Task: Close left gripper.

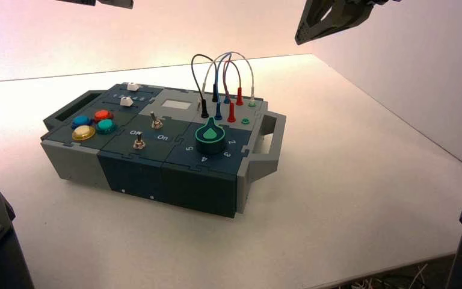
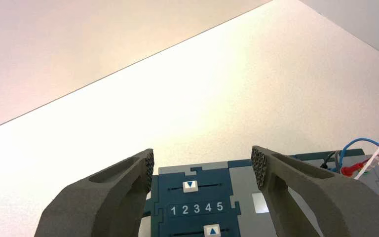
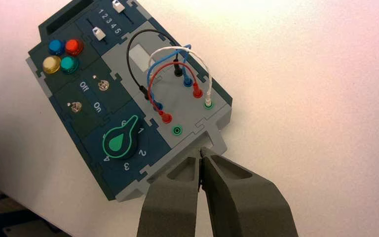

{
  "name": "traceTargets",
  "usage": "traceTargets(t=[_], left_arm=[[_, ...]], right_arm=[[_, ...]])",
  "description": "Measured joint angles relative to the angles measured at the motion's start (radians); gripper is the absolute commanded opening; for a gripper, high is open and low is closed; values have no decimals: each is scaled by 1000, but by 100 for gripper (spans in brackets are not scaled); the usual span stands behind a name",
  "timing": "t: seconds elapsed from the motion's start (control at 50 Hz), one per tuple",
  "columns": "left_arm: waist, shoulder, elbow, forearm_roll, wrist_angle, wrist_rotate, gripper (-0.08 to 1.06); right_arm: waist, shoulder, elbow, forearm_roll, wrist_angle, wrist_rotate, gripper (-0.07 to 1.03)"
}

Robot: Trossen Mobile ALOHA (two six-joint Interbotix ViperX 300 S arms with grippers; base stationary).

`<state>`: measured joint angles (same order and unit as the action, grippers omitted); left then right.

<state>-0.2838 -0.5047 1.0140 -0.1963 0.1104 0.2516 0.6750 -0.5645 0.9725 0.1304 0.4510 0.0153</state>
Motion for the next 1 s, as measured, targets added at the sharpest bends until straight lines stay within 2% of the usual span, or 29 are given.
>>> traceTargets(t=[0.76,0.84,0.94,1.0], left_arm=[[0,2,0,0,0,0,101],[0,2,0,-2,-2,0,94],[0,2,0,-2,-2,0,68],[0,2,0,0,0,0,56]], right_arm=[[0,2,-2,0,0,0,-2],[0,2,-2,0,0,-2,-2],[0,3,-3,0,0,0,-2],[0,6,-6,0,0,0,-2]])
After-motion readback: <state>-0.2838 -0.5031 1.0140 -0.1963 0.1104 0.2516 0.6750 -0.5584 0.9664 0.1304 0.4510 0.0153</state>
